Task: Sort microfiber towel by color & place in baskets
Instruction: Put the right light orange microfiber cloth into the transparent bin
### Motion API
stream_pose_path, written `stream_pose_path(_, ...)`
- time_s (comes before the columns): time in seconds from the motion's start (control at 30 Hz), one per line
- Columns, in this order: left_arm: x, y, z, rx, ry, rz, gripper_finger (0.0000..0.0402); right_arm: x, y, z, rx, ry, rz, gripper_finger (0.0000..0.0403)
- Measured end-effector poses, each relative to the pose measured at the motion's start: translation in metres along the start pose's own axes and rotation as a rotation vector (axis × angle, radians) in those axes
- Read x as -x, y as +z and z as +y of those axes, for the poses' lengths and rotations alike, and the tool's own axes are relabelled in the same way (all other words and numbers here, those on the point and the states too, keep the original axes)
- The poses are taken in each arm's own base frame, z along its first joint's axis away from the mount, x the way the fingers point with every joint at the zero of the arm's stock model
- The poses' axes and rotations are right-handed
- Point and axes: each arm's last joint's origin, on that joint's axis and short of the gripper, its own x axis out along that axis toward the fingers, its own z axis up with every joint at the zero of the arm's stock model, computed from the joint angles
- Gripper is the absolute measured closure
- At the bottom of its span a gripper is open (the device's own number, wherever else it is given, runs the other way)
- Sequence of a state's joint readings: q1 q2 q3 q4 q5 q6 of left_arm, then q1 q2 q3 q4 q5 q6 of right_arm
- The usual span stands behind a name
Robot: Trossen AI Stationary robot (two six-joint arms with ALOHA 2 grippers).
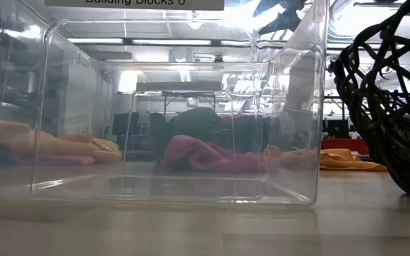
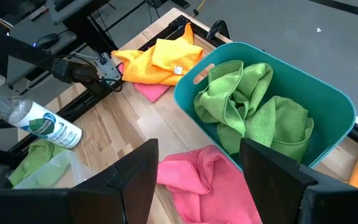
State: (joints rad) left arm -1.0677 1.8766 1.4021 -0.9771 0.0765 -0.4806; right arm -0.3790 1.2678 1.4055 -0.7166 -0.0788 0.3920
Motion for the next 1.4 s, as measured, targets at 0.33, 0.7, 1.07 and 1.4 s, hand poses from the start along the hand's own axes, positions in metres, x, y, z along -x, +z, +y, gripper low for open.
stream_pose_path(0.33, 0.091, 0.011, 0.054, 0.092, 0.037, -0.184, 0.0202, 0.000, 0.001, -0.004, -0.013, -0.013, 0.002, 0.0181)
stream_pose_path(0.7, 0.213, -0.048, 0.206, 0.560, 0.426, -0.535, 0.0202, -0.024, -0.061, -0.039, -0.036, -0.287, 0.392, 0.0181)
stream_pose_path(1.07, 0.249, -0.103, 0.324, 0.752, 0.607, -0.955, 0.0202, -0.061, -0.128, -0.108, -0.288, -0.467, 0.461, 0.0181)
stream_pose_path(1.4, 0.180, -0.159, 0.355, 0.939, 0.541, -1.192, 0.0202, -0.088, -0.134, -0.135, -0.350, -0.636, 0.485, 0.0181)
